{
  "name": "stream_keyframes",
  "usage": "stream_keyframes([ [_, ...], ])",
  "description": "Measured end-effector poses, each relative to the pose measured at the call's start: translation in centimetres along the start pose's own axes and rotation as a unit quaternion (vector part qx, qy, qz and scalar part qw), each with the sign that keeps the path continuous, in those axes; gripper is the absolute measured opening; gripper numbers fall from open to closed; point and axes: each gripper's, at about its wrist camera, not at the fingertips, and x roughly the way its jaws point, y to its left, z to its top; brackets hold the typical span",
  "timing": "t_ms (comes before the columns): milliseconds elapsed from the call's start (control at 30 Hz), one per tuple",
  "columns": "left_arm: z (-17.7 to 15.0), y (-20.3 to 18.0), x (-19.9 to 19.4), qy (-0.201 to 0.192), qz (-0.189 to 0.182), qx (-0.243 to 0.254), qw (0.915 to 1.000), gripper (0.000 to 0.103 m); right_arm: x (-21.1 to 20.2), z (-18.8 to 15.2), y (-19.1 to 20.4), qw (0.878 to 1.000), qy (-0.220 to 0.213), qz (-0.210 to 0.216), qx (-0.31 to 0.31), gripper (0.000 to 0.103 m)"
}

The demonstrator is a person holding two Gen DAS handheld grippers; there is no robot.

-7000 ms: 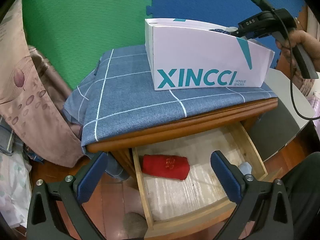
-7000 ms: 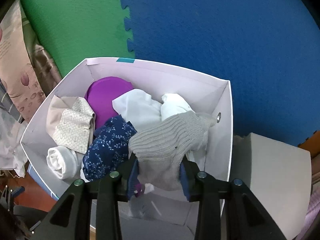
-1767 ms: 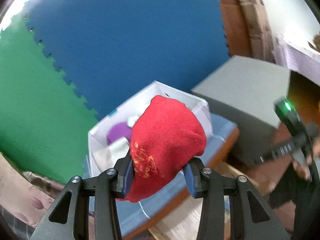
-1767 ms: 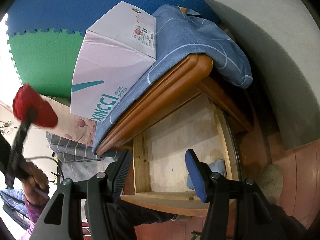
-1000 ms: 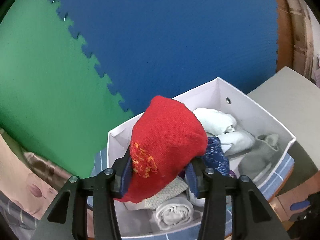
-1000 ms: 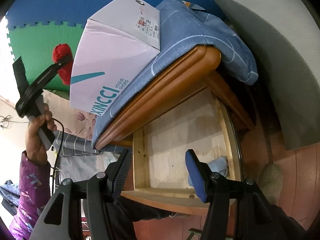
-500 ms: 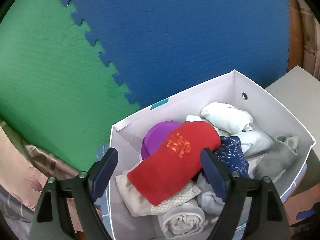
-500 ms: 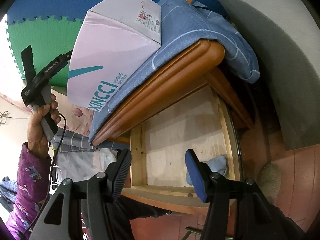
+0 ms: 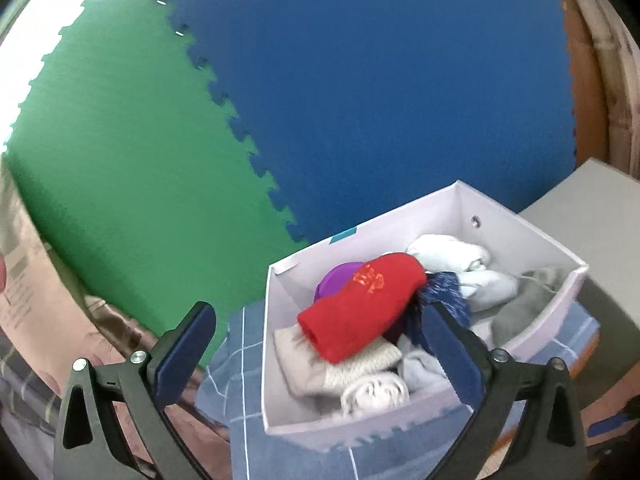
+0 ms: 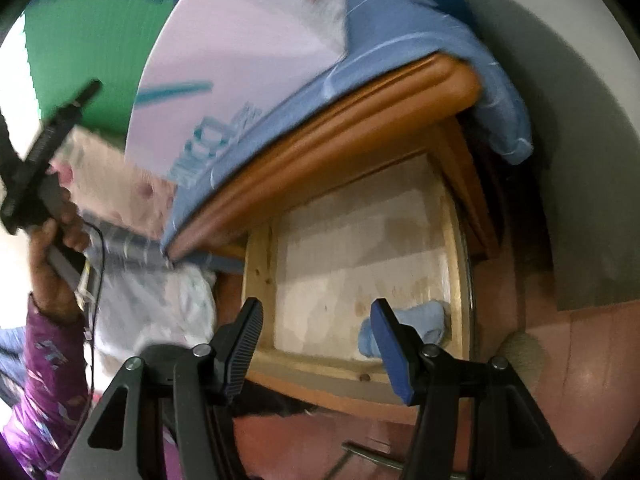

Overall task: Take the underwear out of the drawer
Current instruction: 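Lower the right gripper into the drawer and grasp the light blue sock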

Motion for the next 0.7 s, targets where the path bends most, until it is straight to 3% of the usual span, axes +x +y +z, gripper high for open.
stream_keyframes([
  [167,-3.9,2.1,-4.3,-0.006,-0.034,-0.041,0.9986,0.103,3.0,-1.2,2.6,0.994,0.070,-0.037,-0.079,0.057],
  [333,-10.0,2.8,-5.5,0.030,-0.091,-0.066,0.9931,0.103,7.2,-1.7,4.0,0.977,0.147,-0.083,-0.128,0.057],
  [500,-15.3,2.0,-4.5,0.084,-0.134,-0.079,0.9843,0.103,13.2,-2.0,4.2,0.937,0.244,-0.162,-0.192,0.057],
  [600,-17.7,2.0,-3.4,0.114,-0.177,-0.109,0.9716,0.103,15.7,-2.2,3.7,0.906,0.285,-0.208,-0.235,0.057],
  [700,-18.7,2.0,-2.2,0.144,-0.192,-0.133,0.9616,0.102,17.4,-2.0,2.8,0.884,0.323,-0.223,-0.255,0.057],
])
